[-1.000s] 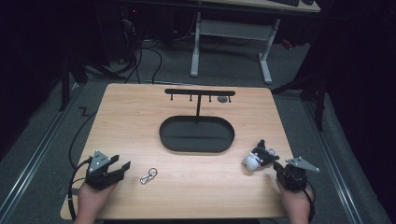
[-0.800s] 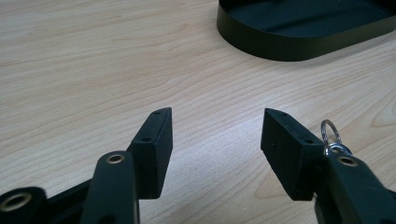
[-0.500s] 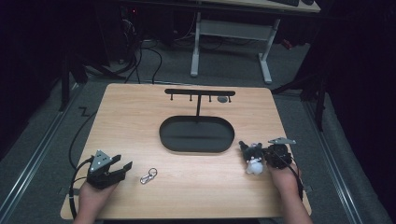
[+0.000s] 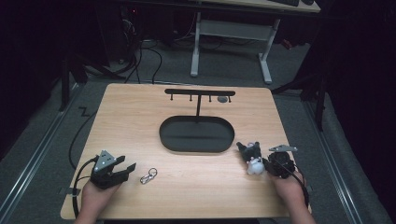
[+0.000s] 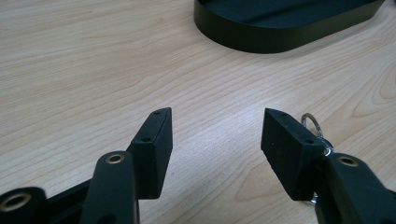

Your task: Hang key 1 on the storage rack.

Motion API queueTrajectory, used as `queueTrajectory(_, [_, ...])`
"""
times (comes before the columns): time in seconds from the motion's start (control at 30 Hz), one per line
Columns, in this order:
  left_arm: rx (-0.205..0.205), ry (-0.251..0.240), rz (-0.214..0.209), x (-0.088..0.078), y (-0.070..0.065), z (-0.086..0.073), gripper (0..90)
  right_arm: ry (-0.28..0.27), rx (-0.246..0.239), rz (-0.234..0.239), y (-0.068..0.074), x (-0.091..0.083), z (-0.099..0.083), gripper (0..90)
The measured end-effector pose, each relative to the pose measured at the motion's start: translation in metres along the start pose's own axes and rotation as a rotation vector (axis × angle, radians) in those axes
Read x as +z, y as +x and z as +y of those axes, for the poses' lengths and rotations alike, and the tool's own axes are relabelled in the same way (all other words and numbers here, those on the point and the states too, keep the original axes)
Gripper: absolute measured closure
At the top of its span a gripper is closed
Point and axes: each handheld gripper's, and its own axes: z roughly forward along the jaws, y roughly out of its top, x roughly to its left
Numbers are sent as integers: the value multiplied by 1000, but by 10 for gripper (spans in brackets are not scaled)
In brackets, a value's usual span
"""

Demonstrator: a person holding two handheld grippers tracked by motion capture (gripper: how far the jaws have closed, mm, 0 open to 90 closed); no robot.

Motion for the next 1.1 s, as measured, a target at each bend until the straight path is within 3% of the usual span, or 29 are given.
queueTrajectory(0.3, [23, -9, -30, -2, -3, 2, 436, 89, 8, 12, 6, -15, -7, 672])
queueTrajectory(0.67, [34, -13, -39, -1, -5, 3, 430, 224, -78, 1, 15, -25, -7, 671])
queueTrajectory(0.77, [37, -11, -42, 0, -6, 3, 430, 281, -118, 21, 16, -26, -4, 670])
queueTrajectory(1.1, [46, -8, -47, 0, -6, 3, 428, 394, -102, 90, 22, -25, 5, 651])
